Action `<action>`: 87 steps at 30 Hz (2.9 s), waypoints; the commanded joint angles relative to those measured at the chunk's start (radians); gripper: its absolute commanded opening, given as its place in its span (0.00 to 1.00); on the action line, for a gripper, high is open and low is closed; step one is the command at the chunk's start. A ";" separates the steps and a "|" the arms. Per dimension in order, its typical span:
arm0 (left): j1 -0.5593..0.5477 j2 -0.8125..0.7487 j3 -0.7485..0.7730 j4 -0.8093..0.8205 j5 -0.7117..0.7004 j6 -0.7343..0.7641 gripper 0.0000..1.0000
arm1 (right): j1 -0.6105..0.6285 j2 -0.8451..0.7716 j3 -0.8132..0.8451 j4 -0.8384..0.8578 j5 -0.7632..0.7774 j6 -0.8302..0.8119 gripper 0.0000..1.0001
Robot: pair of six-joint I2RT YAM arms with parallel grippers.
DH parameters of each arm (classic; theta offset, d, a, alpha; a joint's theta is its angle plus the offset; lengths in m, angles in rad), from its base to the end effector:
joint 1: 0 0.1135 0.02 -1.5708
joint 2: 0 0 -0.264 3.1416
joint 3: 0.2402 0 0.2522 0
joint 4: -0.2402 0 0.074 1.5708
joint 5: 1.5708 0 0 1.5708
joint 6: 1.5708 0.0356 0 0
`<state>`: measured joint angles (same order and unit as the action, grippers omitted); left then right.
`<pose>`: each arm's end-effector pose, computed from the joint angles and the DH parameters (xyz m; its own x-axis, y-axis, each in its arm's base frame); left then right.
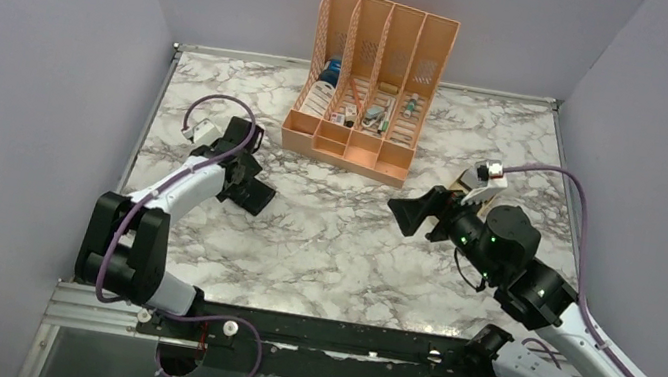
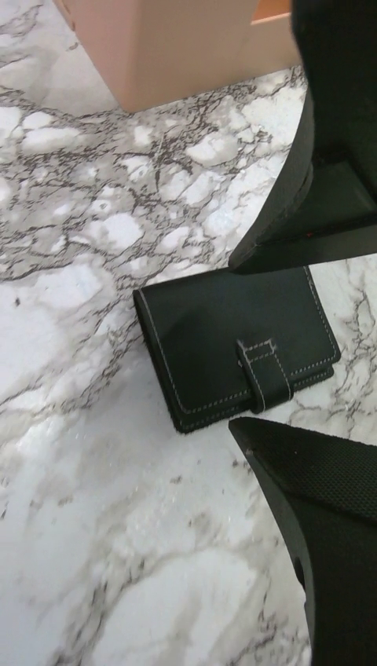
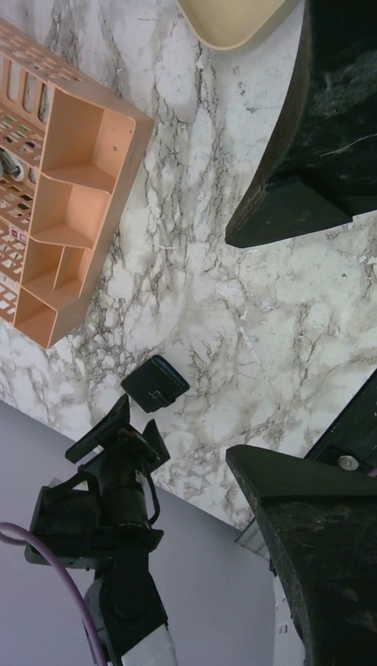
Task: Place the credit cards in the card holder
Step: Move the card holder to the center of the board, then pick up the card holder from the center of the board.
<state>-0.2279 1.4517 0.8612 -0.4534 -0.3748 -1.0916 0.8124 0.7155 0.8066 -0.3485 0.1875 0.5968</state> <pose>0.2751 -0.0504 0.1965 -0.4157 -0.7513 -0.5126 -0.7329 0.6104 -0.3003 0.1180 0.1149 0.3410 -0.4760 0.3004 -0.8266 -0.3890 0.7710 0.5042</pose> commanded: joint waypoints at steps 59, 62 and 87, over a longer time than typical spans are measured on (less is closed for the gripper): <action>-0.101 -0.219 0.110 -0.095 0.553 0.594 0.19 | 0.007 0.222 0.019 0.090 -0.156 -0.040 0.84; -0.106 -0.248 0.127 -0.096 0.636 0.534 0.21 | 0.010 0.344 0.049 0.132 -0.193 -0.063 0.76; -0.108 -0.296 0.132 -0.025 0.962 0.355 0.24 | 0.283 0.663 -0.114 0.928 -0.289 -1.311 0.76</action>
<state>-0.3298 1.1873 1.0069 -0.5220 0.5175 -0.7071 1.0893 1.3357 0.6632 0.5030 -0.0364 -0.5106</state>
